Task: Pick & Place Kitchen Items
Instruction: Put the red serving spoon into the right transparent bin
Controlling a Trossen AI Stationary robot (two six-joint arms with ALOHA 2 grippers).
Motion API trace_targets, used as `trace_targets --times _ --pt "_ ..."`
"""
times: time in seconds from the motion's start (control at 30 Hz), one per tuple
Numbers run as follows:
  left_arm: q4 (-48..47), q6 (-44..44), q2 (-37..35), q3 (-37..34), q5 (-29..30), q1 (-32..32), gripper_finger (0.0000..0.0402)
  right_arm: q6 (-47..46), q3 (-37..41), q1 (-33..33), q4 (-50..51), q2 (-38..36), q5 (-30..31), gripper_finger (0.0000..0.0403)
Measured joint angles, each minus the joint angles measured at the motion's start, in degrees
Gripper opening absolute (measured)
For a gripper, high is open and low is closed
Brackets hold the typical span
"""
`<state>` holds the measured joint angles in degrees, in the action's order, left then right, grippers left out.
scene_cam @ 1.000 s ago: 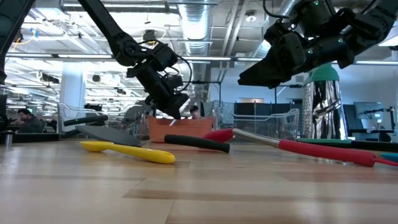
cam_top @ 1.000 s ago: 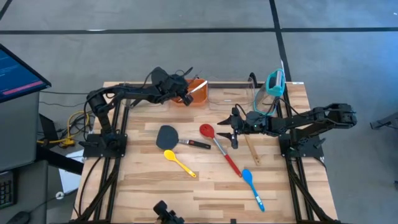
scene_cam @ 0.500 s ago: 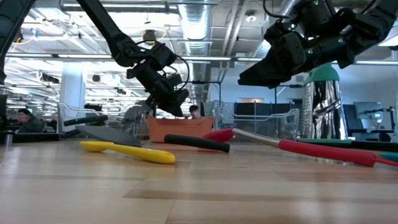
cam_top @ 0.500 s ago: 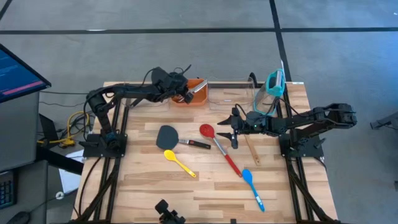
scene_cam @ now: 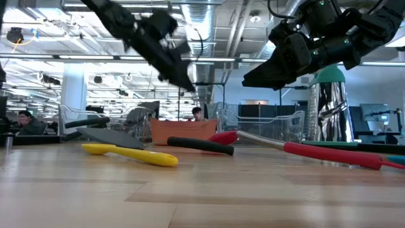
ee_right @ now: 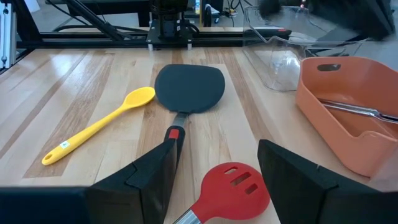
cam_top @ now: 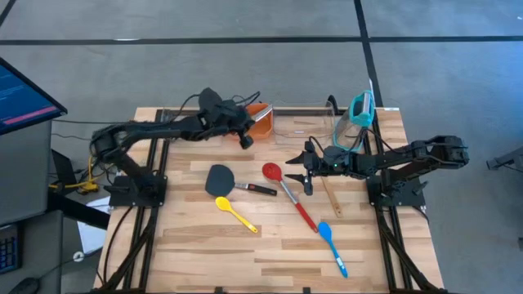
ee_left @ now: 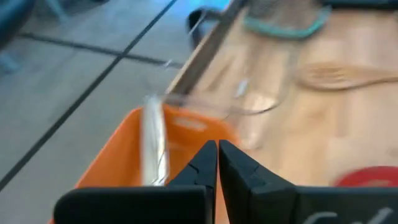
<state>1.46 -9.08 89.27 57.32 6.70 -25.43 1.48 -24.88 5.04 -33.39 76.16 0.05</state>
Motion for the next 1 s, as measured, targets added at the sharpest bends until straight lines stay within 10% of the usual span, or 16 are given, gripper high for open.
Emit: trace_targets --times 0.57,1.0 --pt "-2.6 5.3 -39.3 -23.3 -0.9 25.4 0.0001 0.0 0.0 0.0 -0.1 0.0 0.0 0.0221" --pt "-2.2 5.1 -49.6 -31.3 -0.7 34.4 0.0003 0.0 0.0 0.0 -4.0 0.0 0.0 0.0221"
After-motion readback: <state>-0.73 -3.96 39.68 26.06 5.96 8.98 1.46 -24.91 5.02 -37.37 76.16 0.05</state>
